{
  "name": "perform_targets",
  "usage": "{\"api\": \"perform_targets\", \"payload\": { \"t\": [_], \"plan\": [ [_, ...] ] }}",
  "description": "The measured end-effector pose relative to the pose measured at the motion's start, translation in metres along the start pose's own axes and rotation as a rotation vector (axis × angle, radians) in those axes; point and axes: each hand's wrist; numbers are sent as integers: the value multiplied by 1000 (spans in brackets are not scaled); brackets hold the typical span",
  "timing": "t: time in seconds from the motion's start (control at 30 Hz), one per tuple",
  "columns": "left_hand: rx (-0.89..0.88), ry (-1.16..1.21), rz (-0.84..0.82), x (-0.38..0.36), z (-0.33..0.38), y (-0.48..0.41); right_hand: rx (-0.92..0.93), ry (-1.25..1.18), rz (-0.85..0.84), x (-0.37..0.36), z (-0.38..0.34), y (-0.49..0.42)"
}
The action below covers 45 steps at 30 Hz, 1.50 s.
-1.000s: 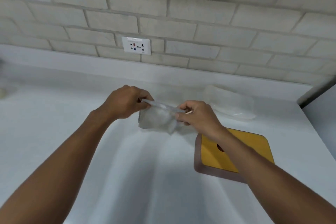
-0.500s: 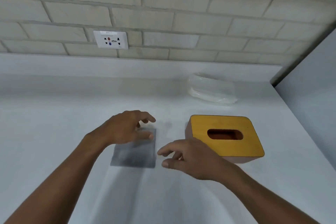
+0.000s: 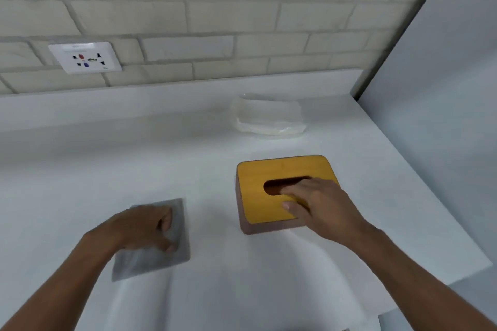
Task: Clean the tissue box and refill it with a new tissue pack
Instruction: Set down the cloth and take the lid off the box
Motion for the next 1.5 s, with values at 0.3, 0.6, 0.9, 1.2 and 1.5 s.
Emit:
{"api": "perform_targets", "payload": {
  "t": [0.3, 0.6, 0.9, 1.2, 1.5],
  "plan": [
    [-463, 210, 307, 16, 142, 13, 122, -42, -82, 9, 22, -15],
    [-567, 248, 387, -13, 177, -13, 252, -28, -271, 16, 46, -21],
    [-675, 475, 481, -38, 178, -8, 274, 47, -329, 13, 39, -16],
    [-637, 437, 424, -51, 161, -9, 207, -50, -318, -8, 27, 0],
    [-714, 409, 462, -55, 163, -13, 148, -87, -236, -24, 14, 7]
  ]
}}
Point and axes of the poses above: each hand's wrist, its own y-axis away from the middle knuckle, its own x-axis out of the back of the hand, z = x × y, and after that the axes turned 12 degrees about -z, right-handed
